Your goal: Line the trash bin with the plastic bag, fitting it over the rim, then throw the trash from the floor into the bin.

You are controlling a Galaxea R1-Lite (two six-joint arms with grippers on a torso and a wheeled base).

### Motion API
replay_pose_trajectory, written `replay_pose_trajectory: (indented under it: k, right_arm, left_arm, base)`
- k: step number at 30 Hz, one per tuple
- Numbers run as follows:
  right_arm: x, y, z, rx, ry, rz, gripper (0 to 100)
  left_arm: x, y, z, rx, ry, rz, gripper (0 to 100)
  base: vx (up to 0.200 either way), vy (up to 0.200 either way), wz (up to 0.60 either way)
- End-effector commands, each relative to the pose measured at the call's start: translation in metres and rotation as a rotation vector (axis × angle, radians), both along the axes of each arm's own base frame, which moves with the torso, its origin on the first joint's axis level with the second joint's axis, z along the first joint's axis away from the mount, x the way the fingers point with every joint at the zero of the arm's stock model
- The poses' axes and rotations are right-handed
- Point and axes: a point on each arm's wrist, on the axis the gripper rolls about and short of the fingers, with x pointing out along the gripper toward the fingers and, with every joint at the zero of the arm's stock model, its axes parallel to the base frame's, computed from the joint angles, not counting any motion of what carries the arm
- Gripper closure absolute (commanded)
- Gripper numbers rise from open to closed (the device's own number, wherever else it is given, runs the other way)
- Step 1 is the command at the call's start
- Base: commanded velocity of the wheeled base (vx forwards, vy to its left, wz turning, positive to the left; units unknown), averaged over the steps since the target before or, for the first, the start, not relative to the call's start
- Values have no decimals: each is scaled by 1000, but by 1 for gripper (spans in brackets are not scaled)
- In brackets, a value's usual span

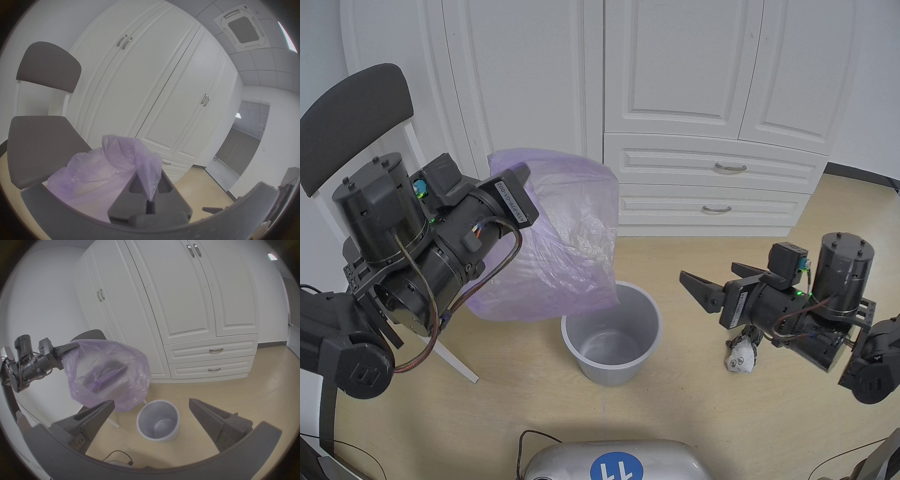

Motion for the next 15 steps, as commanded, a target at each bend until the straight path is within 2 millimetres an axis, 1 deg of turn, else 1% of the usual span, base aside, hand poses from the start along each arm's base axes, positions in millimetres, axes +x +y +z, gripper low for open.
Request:
replay_pose_trajectory:
  k: [1,3,6,7,8,10,11,13,15]
  right_arm:
    - [14,15,-26,-23,58,0,0]
    - [20,15,-26,-1,64,-15,0]
    - [31,17,-23,83,82,-41,0]
    - [32,17,-23,91,85,-44,0]
    - [36,17,-20,120,97,-53,0]
    - [37,17,-19,134,100,-56,0]
    - [38,17,-17,145,101,-41,0]
    - [39,18,-12,183,101,-27,0]
    - [40,20,-3,276,113,-14,0]
  left_arm:
    - [-13,0,0,-1,-10,-34,100]
    - [-17,0,1,-8,-24,-48,100]
    - [-23,1,5,-25,-53,-76,100]
    - [-24,1,4,-26,-55,-81,100]
    - [-29,3,5,-30,-67,-101,100]
    - [-34,4,6,-37,-81,-122,100]
    - [-42,6,10,-49,-107,-161,100]
    - [-49,10,12,-58,-130,-193,100]
    - [-56,13,14,-72,-158,-226,100]
  base:
    - [0,0,0]
    - [0,0,0]
    - [0,0,0]
    - [0,0,0]
    - [0,0,0]
    - [0,0,0]
    - [0,0,0]
    - [0,0,0]
    - [0,0,0]
